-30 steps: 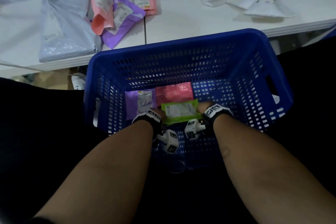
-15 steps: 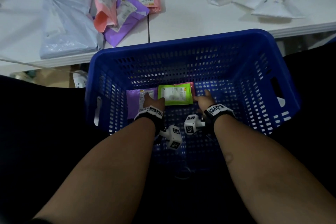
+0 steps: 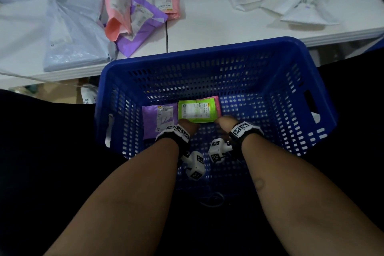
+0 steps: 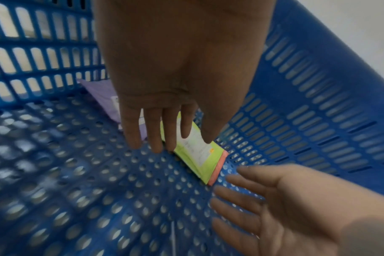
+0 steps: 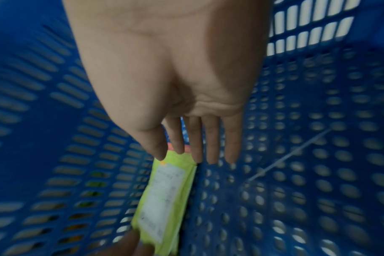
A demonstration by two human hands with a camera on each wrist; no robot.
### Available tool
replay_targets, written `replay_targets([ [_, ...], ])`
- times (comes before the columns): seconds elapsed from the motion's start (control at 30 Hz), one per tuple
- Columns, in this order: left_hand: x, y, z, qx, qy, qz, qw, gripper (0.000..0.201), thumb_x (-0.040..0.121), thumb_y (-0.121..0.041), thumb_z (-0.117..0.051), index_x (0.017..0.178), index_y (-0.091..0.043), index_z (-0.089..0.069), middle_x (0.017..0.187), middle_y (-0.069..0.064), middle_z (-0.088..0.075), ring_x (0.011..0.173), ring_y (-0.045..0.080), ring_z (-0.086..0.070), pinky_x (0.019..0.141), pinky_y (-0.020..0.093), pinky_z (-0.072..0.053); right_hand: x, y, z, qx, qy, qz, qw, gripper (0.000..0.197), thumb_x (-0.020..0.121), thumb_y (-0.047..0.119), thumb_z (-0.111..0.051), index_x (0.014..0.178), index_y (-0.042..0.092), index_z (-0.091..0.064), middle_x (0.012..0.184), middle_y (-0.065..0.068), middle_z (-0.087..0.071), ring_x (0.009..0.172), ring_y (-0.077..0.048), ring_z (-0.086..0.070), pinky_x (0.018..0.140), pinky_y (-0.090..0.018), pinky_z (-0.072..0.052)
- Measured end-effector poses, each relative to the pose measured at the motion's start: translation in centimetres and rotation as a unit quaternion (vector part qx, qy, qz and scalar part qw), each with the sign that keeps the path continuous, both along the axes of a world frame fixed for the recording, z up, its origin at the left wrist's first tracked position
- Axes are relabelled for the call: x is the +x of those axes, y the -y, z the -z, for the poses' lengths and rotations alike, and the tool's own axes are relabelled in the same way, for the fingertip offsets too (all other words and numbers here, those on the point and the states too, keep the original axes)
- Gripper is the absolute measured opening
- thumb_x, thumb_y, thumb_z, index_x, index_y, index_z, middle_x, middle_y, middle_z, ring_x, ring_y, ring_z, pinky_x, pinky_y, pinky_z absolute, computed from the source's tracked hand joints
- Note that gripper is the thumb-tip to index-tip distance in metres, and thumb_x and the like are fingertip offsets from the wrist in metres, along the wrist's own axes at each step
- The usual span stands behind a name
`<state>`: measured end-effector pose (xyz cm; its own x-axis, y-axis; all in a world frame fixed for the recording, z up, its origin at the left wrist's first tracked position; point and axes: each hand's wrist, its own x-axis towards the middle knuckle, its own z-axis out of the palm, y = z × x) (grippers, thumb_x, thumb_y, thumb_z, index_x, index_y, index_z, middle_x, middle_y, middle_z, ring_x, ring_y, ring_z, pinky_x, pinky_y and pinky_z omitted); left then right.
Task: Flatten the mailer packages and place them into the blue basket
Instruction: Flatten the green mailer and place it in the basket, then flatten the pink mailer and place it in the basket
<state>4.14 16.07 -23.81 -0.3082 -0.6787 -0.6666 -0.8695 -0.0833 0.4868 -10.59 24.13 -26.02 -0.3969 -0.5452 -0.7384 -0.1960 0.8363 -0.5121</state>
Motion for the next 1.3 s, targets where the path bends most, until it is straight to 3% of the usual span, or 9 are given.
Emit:
replay_targets([
  [0.1,-1.4,0.5,-0.8,-0.022,-0.04,0.072,0.996,0.036,0.107,-0.021,-0.041,0.136,-0.005,-0.056,0.134,0.018,-0.059,0.118,0.027,-0.058,0.092,0.026,-0.044,0.5,1.8,-2.7,-0.073,0.056,0.08,0.993,0.029,0.099,0.018,-0.054,0.108,-0.006,-0.067,0.108,-0.024,-0.065,0.097,-0.035,-0.064,0.088,-0.042,-0.052],
  [0.13,-2.0,0.7,-1.5,-0.003,-0.079,0.014,0.997,0.031,0.105,-0.018,-0.046,0.126,-0.002,-0.062,0.124,0.021,-0.063,0.112,0.029,-0.061,0.099,0.034,-0.046,0.8,2.6,-3.5,-0.112,0.071,0.091,0.987,0.033,0.099,0.015,-0.054,0.116,-0.011,-0.063,0.117,-0.028,-0.063,0.104,-0.037,-0.063,0.095,-0.045,-0.052],
  [0.2,-3.0,1.0,-3.0,-0.073,-0.13,0.005,0.989,0.016,0.098,-0.013,-0.058,0.097,-0.002,-0.069,0.096,0.019,-0.068,0.091,0.03,-0.064,0.084,0.041,-0.054,1.4,4.0,-5.6,-0.173,0.089,0.112,0.975,0.026,0.099,0.014,-0.055,0.114,-0.004,-0.066,0.115,-0.02,-0.065,0.104,-0.032,-0.062,0.095,-0.045,-0.053],
  [0.3,-4.1,1.8,-5.6,-0.147,-0.136,0.026,0.979,0.013,0.091,-0.005,-0.052,0.091,-0.005,-0.065,0.073,0.006,-0.058,0.071,0.024,-0.055,0.055,0.027,-0.038,1.8,6.0,-7.8,-0.238,0.066,0.117,0.962,0.017,0.098,0.015,-0.056,0.109,0.013,-0.068,0.112,-0.01,-0.067,0.102,-0.027,-0.064,0.093,-0.045,-0.055],
  [0.53,-4.7,3.6,-9.8,-0.217,-0.191,0.045,0.956,0.038,0.088,-0.002,-0.049,0.122,-0.009,-0.064,0.109,0.012,-0.069,0.094,0.023,-0.065,0.072,0.026,-0.044,1.0,8.2,-10.4,-0.329,0.006,0.107,0.938,0.025,0.093,0.011,-0.057,0.116,0.016,-0.068,0.116,-0.006,-0.069,0.107,-0.022,-0.064,0.098,-0.044,-0.053],
  [0.77,-3.8,6.9,-13.3,-0.336,-0.138,-0.039,0.931,0.02,0.086,-0.014,-0.056,0.1,-0.019,-0.069,0.095,0.002,-0.07,0.084,0.022,-0.066,0.068,0.031,-0.052,-0.6,9.2,-13.7,-0.376,-0.198,-0.019,0.905,0.026,0.094,0.01,-0.054,0.113,0.016,-0.071,0.117,-0.001,-0.069,0.109,-0.017,-0.061,0.093,-0.028,-0.049],
  [0.93,-2.3,11.4,-15.1,-0.347,-0.11,-0.087,0.927,0.027,0.083,-0.012,-0.057,0.107,-0.018,-0.068,0.113,0.005,-0.068,0.102,0.026,-0.063,0.077,0.028,-0.045,-3.7,10.2,-15.1,-0.366,-0.367,-0.111,0.848,0.036,0.09,0.014,-0.055,0.124,0.011,-0.064,0.129,-0.008,-0.062,0.127,-0.026,-0.048,0.107,-0.037,-0.039],
  [1.13,-0.3,16.1,-17.8,-0.454,-0.084,-0.264,0.847,0.048,0.08,-0.01,-0.057,0.127,-0.011,-0.05,0.129,0.012,-0.049,0.118,0.032,-0.051,0.093,0.045,-0.049,-4.8,10.8,-12.9,-0.136,-0.416,-0.315,0.842,0.09,0.09,0.054,-0.054,0.159,0.023,-0.004,0.167,-0.007,0.003,0.153,-0.026,0.006,0.123,-0.047,0.005],
  [1.3,1.5,20.9,-19.2,-0.467,-0.032,-0.305,0.829,0.077,0.078,-0.014,-0.063,0.148,-0.026,-0.032,0.148,0.009,-0.033,0.13,0.033,-0.041,0.099,0.047,-0.045,-4.3,10.7,-12.6,-0.106,-0.422,-0.325,0.84,0.106,0.083,0.063,-0.056,0.158,0.026,0.009,0.165,-0.008,0.017,0.151,-0.028,0.02,0.12,-0.049,0.014],
])
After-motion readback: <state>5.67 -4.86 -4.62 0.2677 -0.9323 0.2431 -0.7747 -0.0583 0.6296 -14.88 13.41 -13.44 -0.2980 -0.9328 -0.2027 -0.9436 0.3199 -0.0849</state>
